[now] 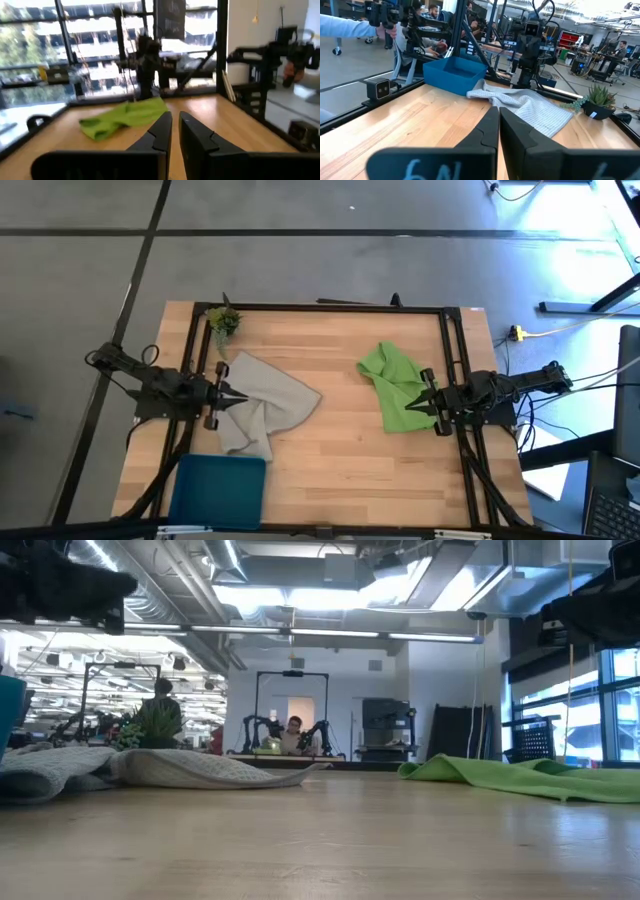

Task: Fold microfiber towels
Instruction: Fold the gray microfiber cloth

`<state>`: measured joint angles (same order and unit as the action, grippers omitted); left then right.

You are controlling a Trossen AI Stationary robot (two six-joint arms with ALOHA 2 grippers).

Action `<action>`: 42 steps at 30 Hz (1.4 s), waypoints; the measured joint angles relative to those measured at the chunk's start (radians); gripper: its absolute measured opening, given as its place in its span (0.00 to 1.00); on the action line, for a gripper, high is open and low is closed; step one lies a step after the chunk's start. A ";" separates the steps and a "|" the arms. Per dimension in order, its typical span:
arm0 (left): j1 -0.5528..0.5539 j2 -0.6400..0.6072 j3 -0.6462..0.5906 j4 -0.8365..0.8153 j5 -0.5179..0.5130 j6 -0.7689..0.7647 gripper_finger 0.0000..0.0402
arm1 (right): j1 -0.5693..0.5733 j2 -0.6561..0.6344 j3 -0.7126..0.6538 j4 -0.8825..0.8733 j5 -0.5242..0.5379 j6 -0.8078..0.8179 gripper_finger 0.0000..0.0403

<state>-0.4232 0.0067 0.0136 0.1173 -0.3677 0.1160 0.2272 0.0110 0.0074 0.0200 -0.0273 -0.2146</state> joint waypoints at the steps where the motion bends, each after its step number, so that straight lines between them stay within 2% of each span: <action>1: 0.000 0.000 0.007 0.012 -0.006 0.018 0.07 | 0.000 0.000 0.000 0.000 0.000 0.000 0.04; 5: 0.000 0.006 0.061 -0.033 -0.036 0.026 0.07 | 0.000 0.000 0.000 0.000 0.000 0.000 0.04; 11: 0.000 0.086 0.202 -0.248 -0.112 -0.007 0.07 | 0.000 0.000 0.000 0.007 0.000 0.000 0.04; 17: 0.000 0.227 0.373 -0.542 -0.248 -0.271 0.07 | 0.000 0.000 0.000 0.006 0.000 0.027 0.04; 23: 0.026 0.391 0.511 -0.808 -0.254 -0.565 0.07 | 0.000 -0.001 0.000 0.006 0.000 0.025 0.04; 26: 0.039 0.439 0.543 -0.818 -0.243 -0.627 0.07 | 0.000 -0.001 0.000 0.014 0.000 0.022 0.04; 35: 0.039 0.444 0.552 -0.734 -0.236 -0.608 0.07 | 0.000 -0.001 0.000 0.028 0.000 0.022 0.04; 42: 0.066 0.463 0.565 -0.728 -0.269 -0.605 0.04 | 0.000 -0.001 0.000 0.062 0.000 0.020 0.04</action>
<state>-0.3573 0.4702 0.5782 -0.6111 -0.6368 -0.4889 0.2272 0.0105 0.0073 0.0817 -0.0277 -0.1949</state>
